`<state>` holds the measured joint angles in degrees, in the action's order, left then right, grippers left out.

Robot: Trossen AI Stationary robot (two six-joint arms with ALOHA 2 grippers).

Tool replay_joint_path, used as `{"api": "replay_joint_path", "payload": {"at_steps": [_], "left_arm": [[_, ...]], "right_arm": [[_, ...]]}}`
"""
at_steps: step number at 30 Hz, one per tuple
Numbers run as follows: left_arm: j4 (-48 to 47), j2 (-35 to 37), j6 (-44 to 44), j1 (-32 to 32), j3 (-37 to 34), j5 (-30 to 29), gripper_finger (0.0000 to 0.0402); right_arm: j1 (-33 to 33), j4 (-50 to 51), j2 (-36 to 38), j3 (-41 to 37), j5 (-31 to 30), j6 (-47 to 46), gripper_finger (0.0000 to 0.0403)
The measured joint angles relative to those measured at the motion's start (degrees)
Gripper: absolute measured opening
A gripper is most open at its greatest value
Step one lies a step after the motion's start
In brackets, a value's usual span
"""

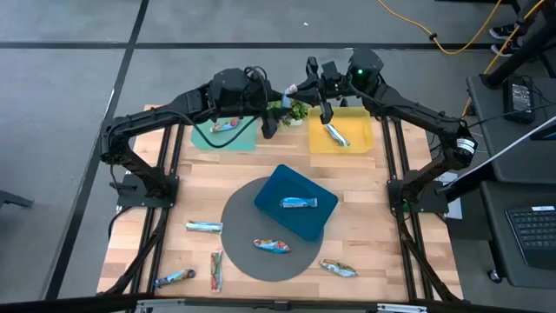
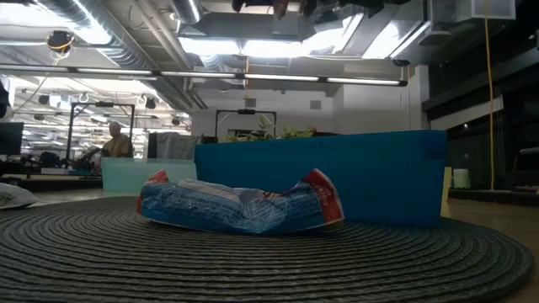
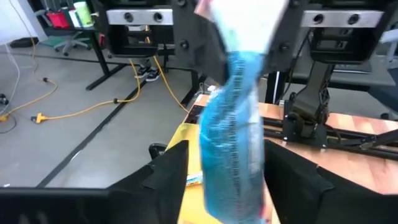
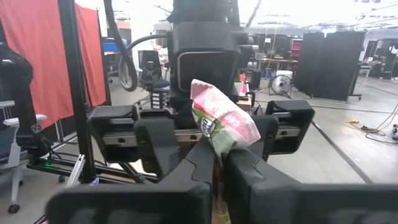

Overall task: Pick and place Granola Bars by type
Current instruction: Put the right red granola bar into the green bin

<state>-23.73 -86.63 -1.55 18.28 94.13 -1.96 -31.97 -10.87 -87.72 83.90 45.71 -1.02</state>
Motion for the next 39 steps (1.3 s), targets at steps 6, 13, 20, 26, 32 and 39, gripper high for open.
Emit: {"api": "replay_joint_path", "payload": {"at_steps": [6,13,20,26,32,39], "left_arm": [[0.0,0.0,0.2,0.9,0.0,0.2,0.0098],[0.1,0.0,-1.7,0.9,0.0,0.2,0.0020],[-1.2,1.3,-2.5,0.9,0.4,-1.0,0.0029],[-4.4,4.7,-5.2,1.0,2.2,-6.8,0.0012],[-12.3,10.3,-5.2,1.0,2.7,-12.2,0.0023],[-30.3,14.8,2.3,1.4,2.7,-14.0,0.0011]], "right_arm": [[0.0,0.0,0.0,0.0,0.0,-0.2,0.0047],[0.0,0.1,0.0,0.0,0.0,-0.2,0.0039],[-0.3,2.1,0.6,0.0,1.1,0.1,0.0074],[-2.2,10.4,2.4,0.0,3.6,1.2,0.0120],[-3.7,30.4,4.2,0.0,1.2,10.3,0.0128],[-3.0,51.2,5.6,0.0,-8.4,23.7,0.0112]]}}
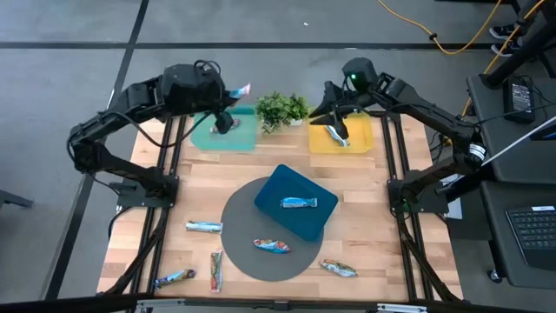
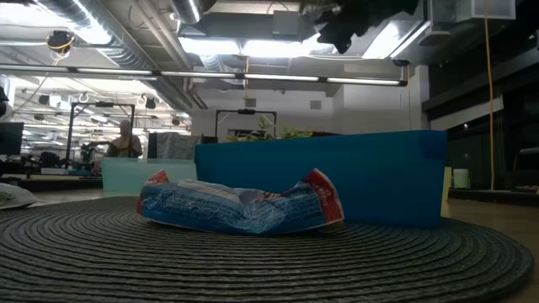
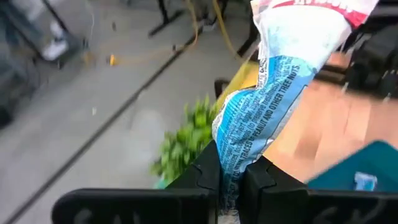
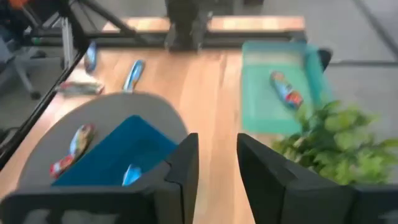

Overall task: Pick and place Granola Bars by type
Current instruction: Put the right red granola bar into the green bin

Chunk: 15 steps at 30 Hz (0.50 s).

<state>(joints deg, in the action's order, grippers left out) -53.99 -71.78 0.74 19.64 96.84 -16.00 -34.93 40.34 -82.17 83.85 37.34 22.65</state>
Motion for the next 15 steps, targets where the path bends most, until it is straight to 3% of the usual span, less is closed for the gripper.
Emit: {"api": "replay_joint_path", "payload": {"at_steps": [8,15], "left_arm": [[-11.5,-1.3,1.1,2.9,-1.3,0.3,0.0021],[-11.6,-1.7,-5.7,11.0,-7.3,7.2,0.0015]], "right_arm": [[0.9,1.8,0.0,0.0,-0.2,0.4,0.0097],[1.2,0.6,0.0,0.0,-0.2,0.2,0.0093]]}}
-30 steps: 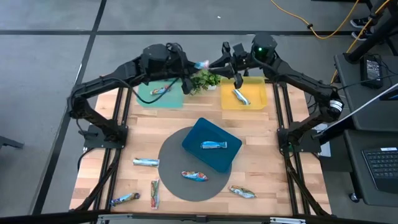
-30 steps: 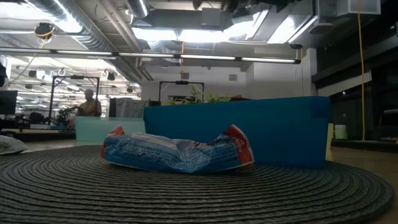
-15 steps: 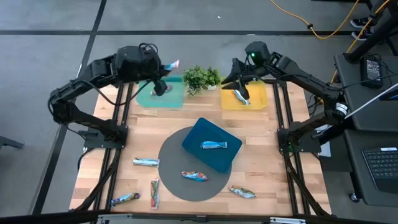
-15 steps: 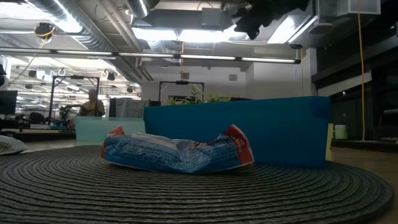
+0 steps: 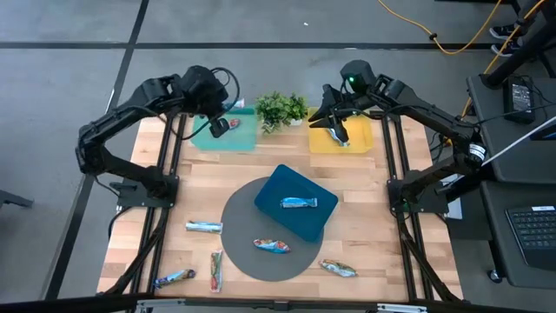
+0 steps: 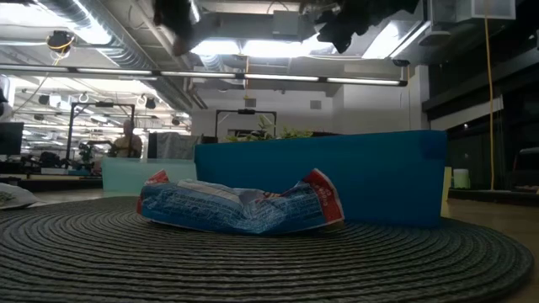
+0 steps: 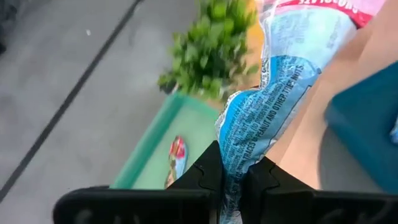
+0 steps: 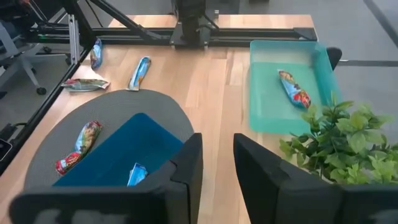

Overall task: Pick and place Granola Bars by type
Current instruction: Put the right red granola bar into the green bin

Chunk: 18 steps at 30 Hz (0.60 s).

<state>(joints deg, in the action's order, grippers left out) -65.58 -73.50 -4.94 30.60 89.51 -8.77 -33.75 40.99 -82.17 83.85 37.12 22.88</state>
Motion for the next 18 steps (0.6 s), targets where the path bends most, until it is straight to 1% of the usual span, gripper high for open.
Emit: {"api": "replay_joint_path", "payload": {"at_steps": [5,10,15,18], "left_arm": [[1.9,-0.8,-3.2,6.1,-4.5,3.2,0.0021],[5.6,-2.4,-4.3,10.7,-9.6,7.0,0.0016],[10.5,-4.1,-4.4,13.5,-15.7,10.3,0.0017],[14.3,-5.1,-4.3,14.5,-19.3,10.4,0.0020]], "right_arm": [[0.8,0.2,0.0,0.0,0.0,-0.1,0.0093],[2.1,0.6,0.0,0.0,0.0,-0.2,0.0093],[2.8,1.1,0.0,0.0,0.0,-0.1,0.0093],[2.8,1.1,0.0,0.0,0.0,-0.1,0.0093]]}}
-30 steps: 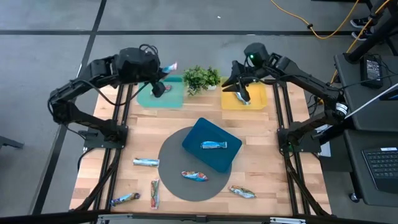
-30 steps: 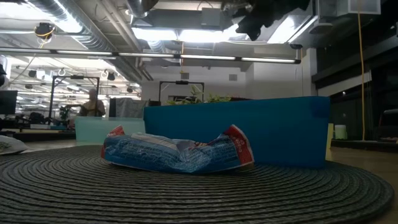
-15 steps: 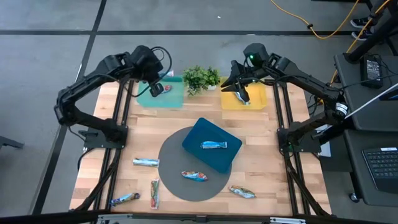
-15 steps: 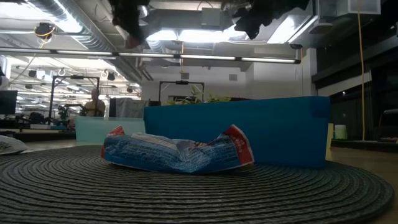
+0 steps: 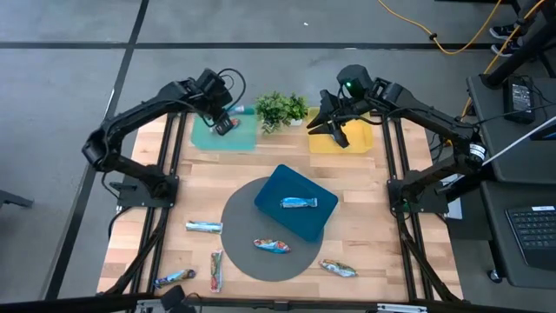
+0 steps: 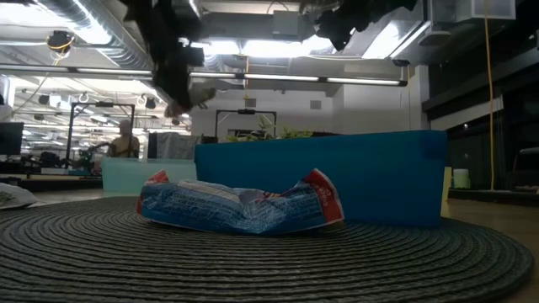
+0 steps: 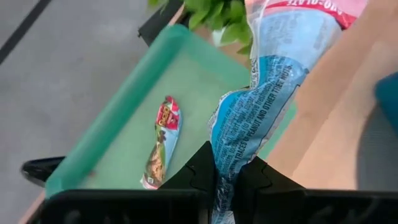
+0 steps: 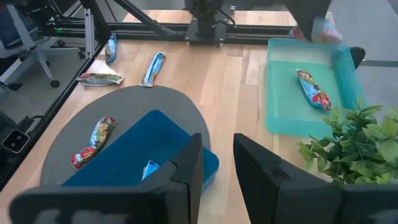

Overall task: Pick and place Granola Bars by type
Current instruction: Put the right red granola bar into the green bin

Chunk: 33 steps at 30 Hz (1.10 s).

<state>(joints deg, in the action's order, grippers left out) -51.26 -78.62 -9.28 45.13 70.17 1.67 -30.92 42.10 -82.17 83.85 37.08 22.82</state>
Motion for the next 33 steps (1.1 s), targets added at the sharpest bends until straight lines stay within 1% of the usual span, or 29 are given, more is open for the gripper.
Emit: {"api": "replay_joint_path", "payload": {"at_steps": [2,6,13,17,27,33], "left_arm": [[2.3,-0.9,0.0,0.6,-2.2,0.5,0.0019],[6.2,-3.1,0.4,1.3,-5.8,3.4,0.0016],[11.5,-7.8,1.1,1.5,-9.5,4.1,0.0018],[12.2,-11.2,1.0,1.5,-9.8,5.3,0.0018],[13.8,-20.2,1.1,1.5,-9.9,5.4,0.0023],[13.8,-22.6,2.0,1.5,-9.9,4.6,0.0036]], "right_arm": [[0.0,0.0,0.0,0.0,0.0,0.0,0.0093],[0.0,0.0,0.0,0.0,0.0,0.1,0.0093],[0.0,0.2,0.0,0.0,0.0,0.0,0.0093],[0.0,0.6,0.0,0.0,0.0,0.0,0.0093],[0.0,0.7,0.0,0.0,0.0,0.0,0.0093],[0.0,0.7,0.0,0.0,0.0,0.3,0.0093]]}}
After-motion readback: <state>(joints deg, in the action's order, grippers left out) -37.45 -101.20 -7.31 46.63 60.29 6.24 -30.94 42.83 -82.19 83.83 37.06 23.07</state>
